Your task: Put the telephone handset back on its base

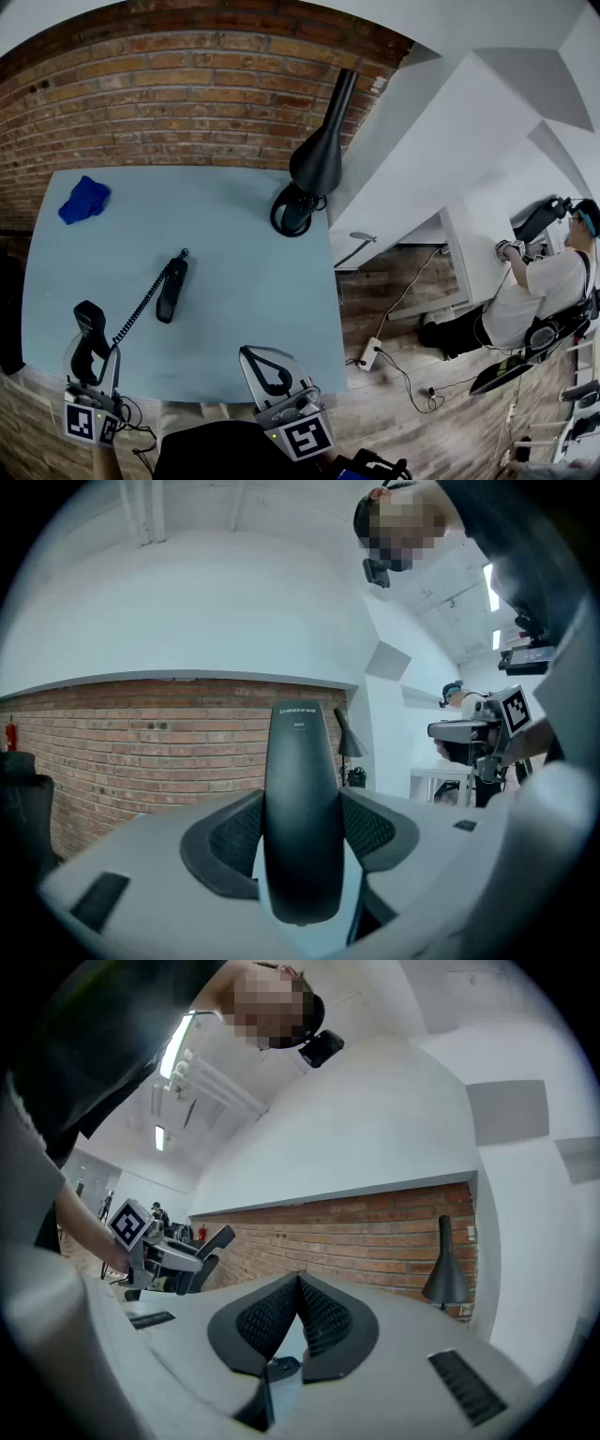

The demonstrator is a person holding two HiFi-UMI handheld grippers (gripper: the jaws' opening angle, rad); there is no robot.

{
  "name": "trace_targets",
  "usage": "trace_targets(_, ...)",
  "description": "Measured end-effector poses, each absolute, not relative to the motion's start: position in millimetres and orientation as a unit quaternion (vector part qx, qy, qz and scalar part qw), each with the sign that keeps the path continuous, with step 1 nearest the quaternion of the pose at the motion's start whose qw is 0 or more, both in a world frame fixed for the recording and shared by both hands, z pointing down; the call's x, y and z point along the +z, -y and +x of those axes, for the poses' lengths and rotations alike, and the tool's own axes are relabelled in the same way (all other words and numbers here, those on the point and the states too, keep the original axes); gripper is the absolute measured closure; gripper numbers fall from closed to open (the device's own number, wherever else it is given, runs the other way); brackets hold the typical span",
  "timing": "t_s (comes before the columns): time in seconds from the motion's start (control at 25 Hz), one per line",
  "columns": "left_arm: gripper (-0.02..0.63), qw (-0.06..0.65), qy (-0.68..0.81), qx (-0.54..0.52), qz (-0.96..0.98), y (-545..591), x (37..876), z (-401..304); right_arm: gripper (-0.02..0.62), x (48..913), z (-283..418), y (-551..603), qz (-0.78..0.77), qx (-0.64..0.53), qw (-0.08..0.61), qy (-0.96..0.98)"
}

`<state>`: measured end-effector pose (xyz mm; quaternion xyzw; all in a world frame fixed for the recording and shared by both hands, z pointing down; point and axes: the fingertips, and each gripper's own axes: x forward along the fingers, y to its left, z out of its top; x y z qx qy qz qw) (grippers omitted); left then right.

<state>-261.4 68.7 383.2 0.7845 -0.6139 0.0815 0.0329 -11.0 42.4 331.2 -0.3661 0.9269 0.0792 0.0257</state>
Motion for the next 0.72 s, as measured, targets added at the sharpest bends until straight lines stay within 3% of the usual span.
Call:
trace_targets(0.36,0.33,0.039,0.611,0.099,0.784,-57.8,387.9,-259.0,0.569,342.0,-13.4,-33.2,-0.351,0.04,0.031,-0.935)
trace_targets(0.72,0.33,0.111,0.598,0.145,0.78,-27.8,419.8,-257.6,0.569,353.0,-26.9,-28.1,-0.342,0.052,0.018,-0.938)
